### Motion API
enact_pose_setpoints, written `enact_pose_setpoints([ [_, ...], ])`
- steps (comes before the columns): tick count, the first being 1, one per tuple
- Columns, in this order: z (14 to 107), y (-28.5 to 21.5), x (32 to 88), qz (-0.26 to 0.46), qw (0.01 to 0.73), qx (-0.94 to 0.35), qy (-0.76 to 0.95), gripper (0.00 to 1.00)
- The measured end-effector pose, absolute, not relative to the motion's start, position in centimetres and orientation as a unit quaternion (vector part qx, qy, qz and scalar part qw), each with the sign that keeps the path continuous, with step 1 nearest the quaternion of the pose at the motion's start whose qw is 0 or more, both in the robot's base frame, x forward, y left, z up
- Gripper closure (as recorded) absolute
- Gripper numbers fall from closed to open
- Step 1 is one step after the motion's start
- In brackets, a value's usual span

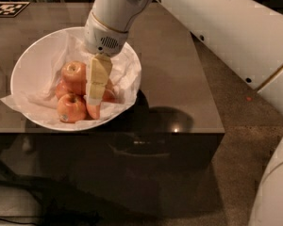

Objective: Pick apple from white bowl

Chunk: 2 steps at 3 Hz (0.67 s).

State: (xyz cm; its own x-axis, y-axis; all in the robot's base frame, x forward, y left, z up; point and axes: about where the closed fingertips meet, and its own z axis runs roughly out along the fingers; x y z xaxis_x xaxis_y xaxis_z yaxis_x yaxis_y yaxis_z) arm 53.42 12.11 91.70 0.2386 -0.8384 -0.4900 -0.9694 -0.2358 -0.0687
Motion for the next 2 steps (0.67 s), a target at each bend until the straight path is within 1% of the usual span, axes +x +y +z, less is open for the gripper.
enact_pose_setpoints([
  [1,91.37,11.91,53.71,0.174,0.189,-0.760,0.597,0.09],
  [2,91.37,11.91,53.71,0.174,0.189,-0.760,0.597,0.28],
])
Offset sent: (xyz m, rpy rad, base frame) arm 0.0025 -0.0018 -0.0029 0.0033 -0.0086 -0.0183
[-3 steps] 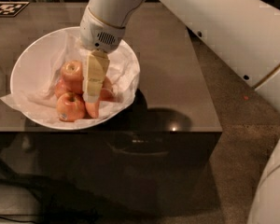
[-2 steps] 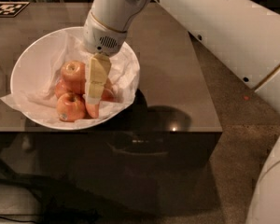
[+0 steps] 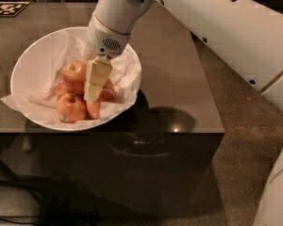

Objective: Pick apple from white bowl

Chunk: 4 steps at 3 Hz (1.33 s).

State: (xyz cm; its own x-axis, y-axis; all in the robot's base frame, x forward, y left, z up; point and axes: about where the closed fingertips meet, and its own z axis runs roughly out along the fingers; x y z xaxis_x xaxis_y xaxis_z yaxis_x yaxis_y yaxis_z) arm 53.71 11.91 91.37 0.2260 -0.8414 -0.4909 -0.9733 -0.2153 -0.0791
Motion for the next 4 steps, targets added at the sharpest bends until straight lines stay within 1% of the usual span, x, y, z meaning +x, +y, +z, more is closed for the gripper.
enact_pose_setpoints([
  [3,91.37,11.91,53.71,0.174,0.189,-0.760,0.597,0.98],
  [4,91.38,11.91,53.70,0.174,0.189,-0.760,0.597,1.00],
])
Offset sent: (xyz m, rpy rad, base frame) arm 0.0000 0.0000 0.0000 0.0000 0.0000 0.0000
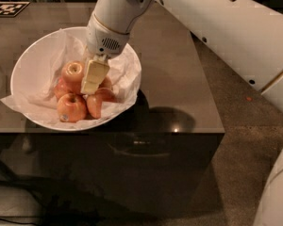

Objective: Pick apple from white bowl

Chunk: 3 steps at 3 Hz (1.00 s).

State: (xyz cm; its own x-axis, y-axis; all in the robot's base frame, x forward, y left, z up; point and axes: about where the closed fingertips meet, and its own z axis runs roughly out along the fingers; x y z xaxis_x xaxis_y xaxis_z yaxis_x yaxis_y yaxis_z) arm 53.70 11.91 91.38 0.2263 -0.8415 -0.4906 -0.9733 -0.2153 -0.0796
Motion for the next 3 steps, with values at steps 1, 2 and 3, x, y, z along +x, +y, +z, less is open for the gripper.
enact_pose_setpoints([
  [1,93.0,11.9,53.1,0.151,0.197,-0.764,0.595,1.00],
  [2,96.5,11.9,52.1,0.113,0.214,-0.767,0.594,1.00],
  [3,99.0,12.1,51.7,0.095,0.224,-0.770,0.590,1.00],
])
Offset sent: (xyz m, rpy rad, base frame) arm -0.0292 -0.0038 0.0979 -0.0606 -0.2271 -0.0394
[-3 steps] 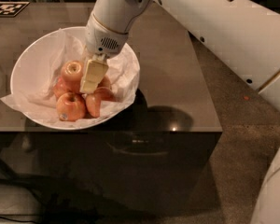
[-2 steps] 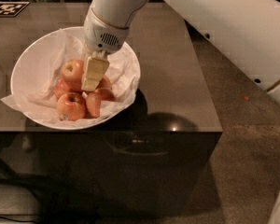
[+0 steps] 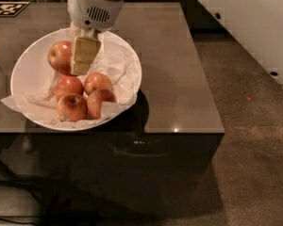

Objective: Pick apple from white bowl

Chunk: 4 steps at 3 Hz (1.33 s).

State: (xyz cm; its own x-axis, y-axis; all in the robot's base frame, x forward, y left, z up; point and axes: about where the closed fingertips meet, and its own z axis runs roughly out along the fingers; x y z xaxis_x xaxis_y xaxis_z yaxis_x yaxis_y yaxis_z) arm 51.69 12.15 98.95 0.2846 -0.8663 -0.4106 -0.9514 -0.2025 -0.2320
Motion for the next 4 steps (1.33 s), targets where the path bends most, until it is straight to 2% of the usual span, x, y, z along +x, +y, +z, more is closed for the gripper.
enact_pose_setpoints([
  [2,104.3,12.6,51.6,0.066,0.239,-0.778,0.577,1.00],
  [3,108.5,13.3,50.8,0.041,0.271,-0.779,0.564,1.00],
  [4,108.5,13.3,50.8,0.041,0.271,-0.779,0.564,1.00],
])
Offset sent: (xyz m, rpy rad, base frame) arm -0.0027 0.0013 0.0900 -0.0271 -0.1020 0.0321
